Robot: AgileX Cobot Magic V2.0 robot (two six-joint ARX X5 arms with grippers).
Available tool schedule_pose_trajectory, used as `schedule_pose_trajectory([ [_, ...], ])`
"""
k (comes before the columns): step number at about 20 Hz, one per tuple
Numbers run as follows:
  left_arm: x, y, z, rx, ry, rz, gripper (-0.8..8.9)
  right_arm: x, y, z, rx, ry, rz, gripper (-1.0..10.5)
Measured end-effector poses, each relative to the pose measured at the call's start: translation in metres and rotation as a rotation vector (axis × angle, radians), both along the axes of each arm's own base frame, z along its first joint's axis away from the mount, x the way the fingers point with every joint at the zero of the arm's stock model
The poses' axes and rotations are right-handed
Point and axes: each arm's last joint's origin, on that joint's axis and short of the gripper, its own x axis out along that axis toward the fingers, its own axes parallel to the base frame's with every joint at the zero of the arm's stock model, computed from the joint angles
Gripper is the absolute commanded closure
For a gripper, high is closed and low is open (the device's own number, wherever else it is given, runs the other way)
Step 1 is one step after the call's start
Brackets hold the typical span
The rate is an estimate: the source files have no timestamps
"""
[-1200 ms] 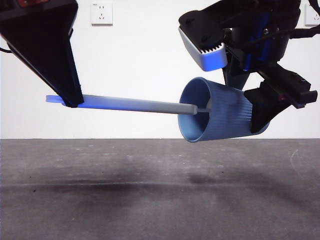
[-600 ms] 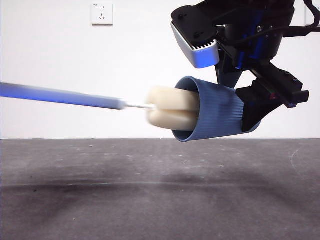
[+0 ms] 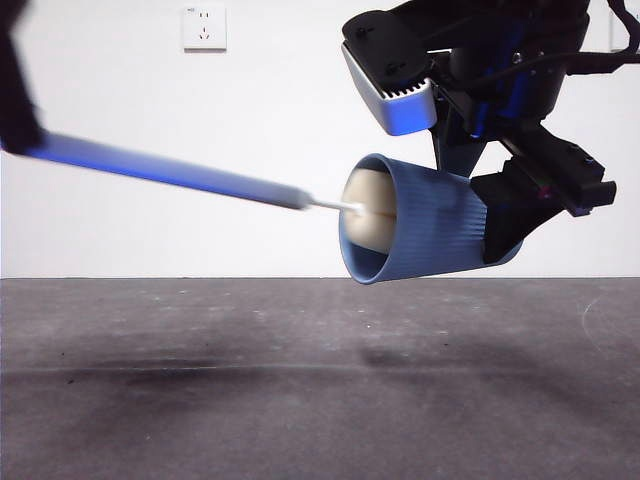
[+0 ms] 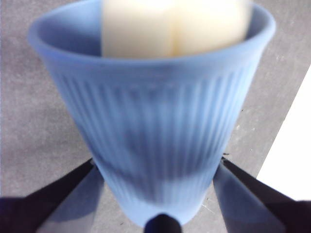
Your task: Pick up the cup brush,pick up the cup,insert the brush into the cup,clean the cup,put the cup brush back,put the cup back to the fixed position on the table
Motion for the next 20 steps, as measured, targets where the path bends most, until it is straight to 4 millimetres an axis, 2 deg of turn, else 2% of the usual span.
schedule_pose_trajectory([
  [4, 0.023, -0.036, -0.026, 0.004, 0.04, -0.015, 8.22, 0.0, -0.001, 0.0, 0.002, -0.002, -0.019, 9.6],
  [6, 0.024, -0.041, -0.03, 0.001, 0.045, -0.012, 8.22, 0.001, -0.002, 0.0, -0.003, -0.006, -0.033, 9.6],
  [9, 0.021, -0.038, -0.029, 0.032, 0.05, 0.005, 8.21, 0.001, -0.002, 0.0, 0.008, 0.0, -0.028, 9.6],
  [12, 0.014, -0.024, -0.028, 0.162, 0.046, 0.045, 8.21, 0.0, 0.0, 0.0, 0.02, 0.003, -0.017, 9.6],
  [15, -0.001, -0.006, -0.014, 0.197, 0.017, 0.065, 8.22, 0.0, 0.0, 0.0, 0.032, 0.004, -0.034, 9.6],
  [20, -0.038, 0.044, 0.011, 0.217, -0.016, 0.197, 8.22, -0.001, -0.001, -0.001, 0.078, 0.009, -0.089, 9.6],
])
